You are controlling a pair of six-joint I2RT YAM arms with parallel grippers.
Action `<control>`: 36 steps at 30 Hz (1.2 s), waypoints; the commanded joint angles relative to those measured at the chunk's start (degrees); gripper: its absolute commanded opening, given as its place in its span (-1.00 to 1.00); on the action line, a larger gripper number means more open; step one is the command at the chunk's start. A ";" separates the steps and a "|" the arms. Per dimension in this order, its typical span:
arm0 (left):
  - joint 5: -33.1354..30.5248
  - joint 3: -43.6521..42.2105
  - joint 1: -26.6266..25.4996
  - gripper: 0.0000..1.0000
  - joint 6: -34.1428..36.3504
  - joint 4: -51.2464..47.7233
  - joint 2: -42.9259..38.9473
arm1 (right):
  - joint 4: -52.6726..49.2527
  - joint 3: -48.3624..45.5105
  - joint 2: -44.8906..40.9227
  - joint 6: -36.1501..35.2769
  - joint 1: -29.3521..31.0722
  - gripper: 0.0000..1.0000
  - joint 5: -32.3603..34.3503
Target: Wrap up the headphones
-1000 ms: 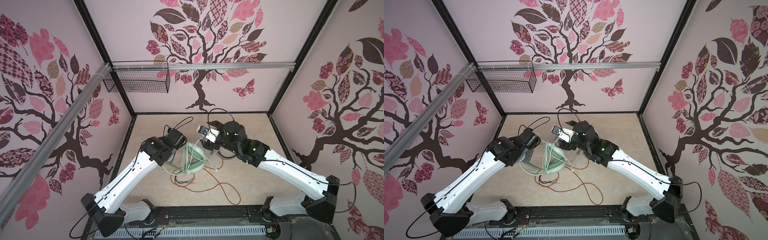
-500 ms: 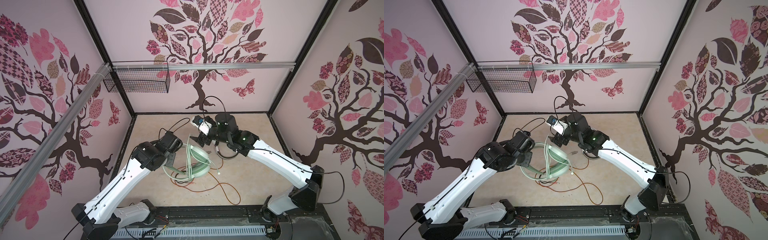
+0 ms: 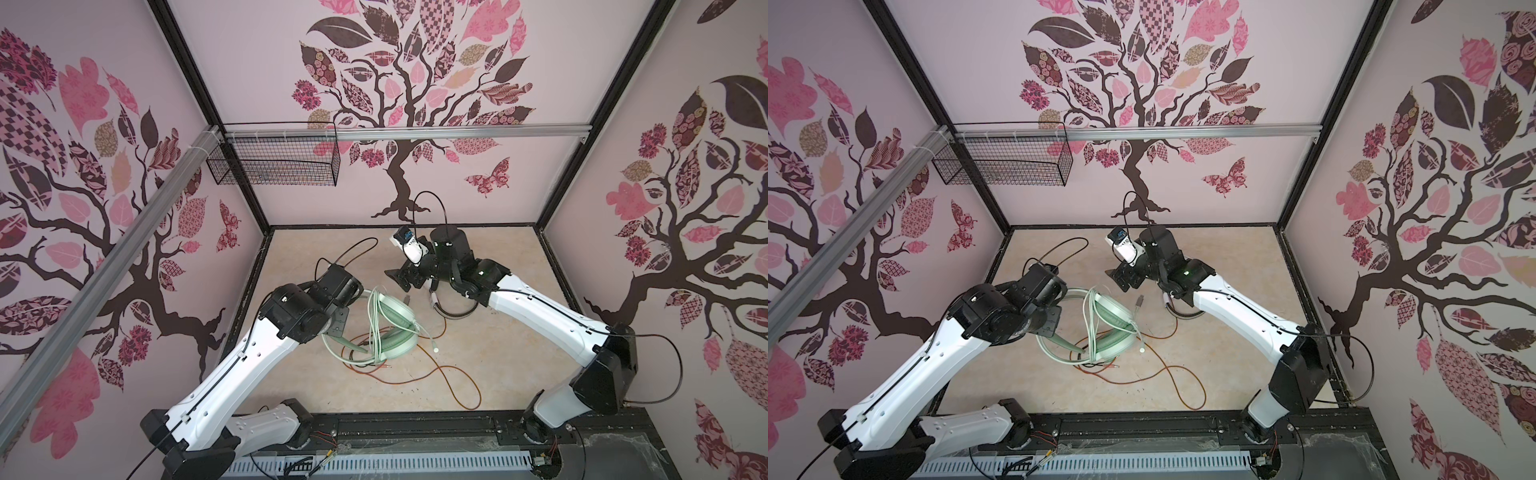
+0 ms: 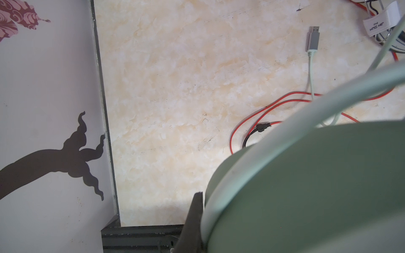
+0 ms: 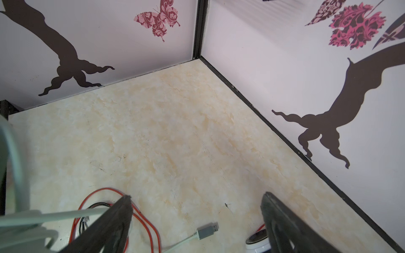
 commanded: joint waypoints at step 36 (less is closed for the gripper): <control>4.89 4.29 -0.16 -1.00 -1.43 1.76 -6.68 | 28.18 -48.67 -26.37 37.57 -2.32 0.91 -20.09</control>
